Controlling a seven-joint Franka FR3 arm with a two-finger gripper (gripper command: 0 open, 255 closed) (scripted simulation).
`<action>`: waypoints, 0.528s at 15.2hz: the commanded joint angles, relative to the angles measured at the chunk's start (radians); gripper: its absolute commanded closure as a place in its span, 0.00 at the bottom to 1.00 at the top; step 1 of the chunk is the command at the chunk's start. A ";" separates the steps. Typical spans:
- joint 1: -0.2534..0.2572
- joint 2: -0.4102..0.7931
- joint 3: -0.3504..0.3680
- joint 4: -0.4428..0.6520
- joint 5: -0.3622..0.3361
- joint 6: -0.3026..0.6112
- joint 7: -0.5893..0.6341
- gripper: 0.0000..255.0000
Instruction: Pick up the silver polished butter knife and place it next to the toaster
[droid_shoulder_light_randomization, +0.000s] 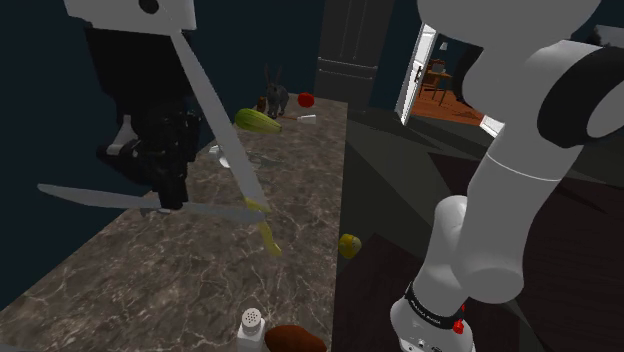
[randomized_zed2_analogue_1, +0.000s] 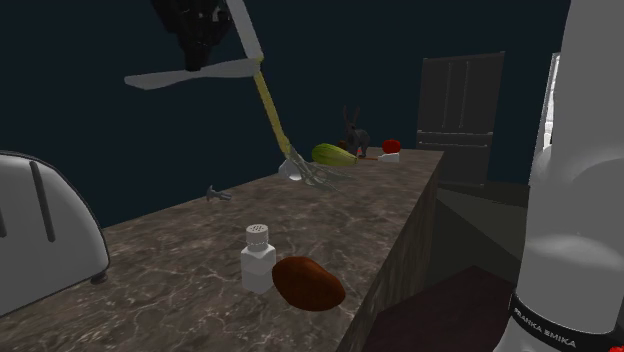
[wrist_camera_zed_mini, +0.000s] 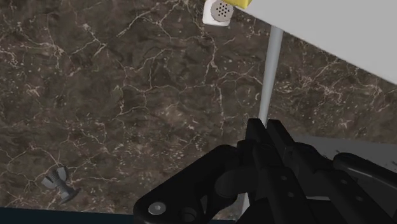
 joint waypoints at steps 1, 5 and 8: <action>0.027 0.007 0.026 0.006 -0.002 0.005 0.054 1.00; 0.082 0.039 0.077 0.039 -0.016 0.010 0.159 1.00; 0.130 0.078 0.114 0.080 -0.036 0.010 0.241 1.00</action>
